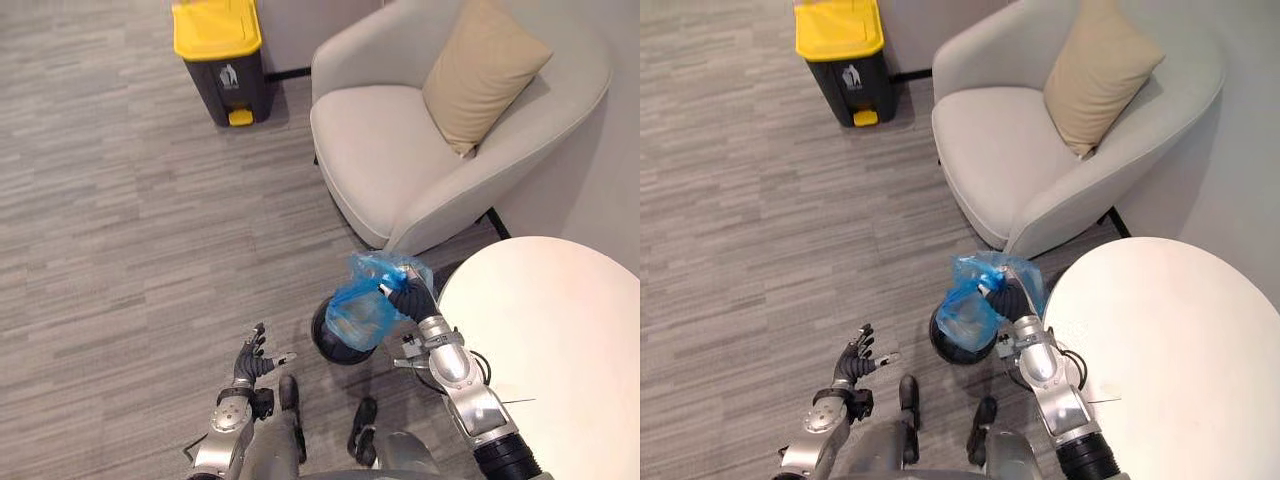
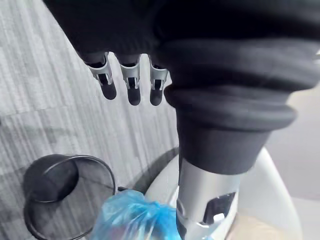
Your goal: Gather rubbish on tea table into small bin, then transfer packed bag to large trash can.
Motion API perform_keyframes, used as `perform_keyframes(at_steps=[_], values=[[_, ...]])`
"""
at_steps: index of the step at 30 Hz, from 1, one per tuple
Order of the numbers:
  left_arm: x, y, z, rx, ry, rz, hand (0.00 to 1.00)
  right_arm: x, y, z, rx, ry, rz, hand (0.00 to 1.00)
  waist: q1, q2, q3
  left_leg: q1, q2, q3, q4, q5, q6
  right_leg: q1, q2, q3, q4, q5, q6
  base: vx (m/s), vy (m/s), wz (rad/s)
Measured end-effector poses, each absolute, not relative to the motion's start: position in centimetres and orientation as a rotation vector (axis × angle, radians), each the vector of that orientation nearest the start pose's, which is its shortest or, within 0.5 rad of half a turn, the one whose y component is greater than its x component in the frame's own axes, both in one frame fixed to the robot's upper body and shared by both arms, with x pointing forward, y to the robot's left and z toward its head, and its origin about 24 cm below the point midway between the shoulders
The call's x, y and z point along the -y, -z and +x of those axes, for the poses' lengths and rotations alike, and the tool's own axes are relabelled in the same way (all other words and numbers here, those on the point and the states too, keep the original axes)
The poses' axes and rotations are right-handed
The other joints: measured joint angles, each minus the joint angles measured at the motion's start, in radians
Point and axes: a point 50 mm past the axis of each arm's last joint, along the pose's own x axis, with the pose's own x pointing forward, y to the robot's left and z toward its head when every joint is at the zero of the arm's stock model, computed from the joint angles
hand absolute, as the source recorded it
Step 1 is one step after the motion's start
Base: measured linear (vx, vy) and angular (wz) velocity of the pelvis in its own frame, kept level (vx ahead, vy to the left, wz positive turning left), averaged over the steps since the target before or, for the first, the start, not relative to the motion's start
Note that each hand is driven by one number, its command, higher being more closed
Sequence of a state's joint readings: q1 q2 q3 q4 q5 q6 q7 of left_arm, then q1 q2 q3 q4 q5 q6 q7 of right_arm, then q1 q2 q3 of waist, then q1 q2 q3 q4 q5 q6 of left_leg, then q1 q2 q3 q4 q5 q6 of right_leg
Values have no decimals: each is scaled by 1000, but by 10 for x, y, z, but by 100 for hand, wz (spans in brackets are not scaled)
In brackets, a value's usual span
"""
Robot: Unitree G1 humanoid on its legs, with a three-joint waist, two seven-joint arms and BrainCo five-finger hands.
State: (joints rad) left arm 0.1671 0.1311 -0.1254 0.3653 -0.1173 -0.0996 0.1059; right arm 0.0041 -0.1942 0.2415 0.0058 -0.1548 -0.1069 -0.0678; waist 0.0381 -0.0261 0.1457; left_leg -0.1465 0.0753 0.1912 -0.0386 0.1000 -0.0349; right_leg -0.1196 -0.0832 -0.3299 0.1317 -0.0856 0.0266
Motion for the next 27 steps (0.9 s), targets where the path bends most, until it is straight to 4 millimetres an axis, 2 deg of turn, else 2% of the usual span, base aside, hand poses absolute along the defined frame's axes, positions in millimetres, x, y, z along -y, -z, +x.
perform_keyframes(at_steps=[8,14,18,27], values=[[-168,54,186,-374,-44,41,0,128,-42,245,86,-225,-293,100,0,11,-37,64,-11,-2,-32,0,0,71,10,4,-51,8,3,47,13,-1],[-163,35,192,-279,-29,40,0,127,-43,246,85,-242,-262,100,0,17,-53,92,-12,-11,-53,0,1,99,16,0,-67,8,2,0,0,0],[-151,15,200,-174,21,59,0,123,-51,252,115,-258,-242,100,-1,27,-69,100,-20,-16,-54,0,1,106,16,1,-67,9,3,0,0,0],[-136,-4,211,-73,102,124,0,105,-70,263,188,-356,-189,100,0,30,-83,112,-24,-24,-55,-1,1,123,15,8,-87,26,5,-8,11,-1]])
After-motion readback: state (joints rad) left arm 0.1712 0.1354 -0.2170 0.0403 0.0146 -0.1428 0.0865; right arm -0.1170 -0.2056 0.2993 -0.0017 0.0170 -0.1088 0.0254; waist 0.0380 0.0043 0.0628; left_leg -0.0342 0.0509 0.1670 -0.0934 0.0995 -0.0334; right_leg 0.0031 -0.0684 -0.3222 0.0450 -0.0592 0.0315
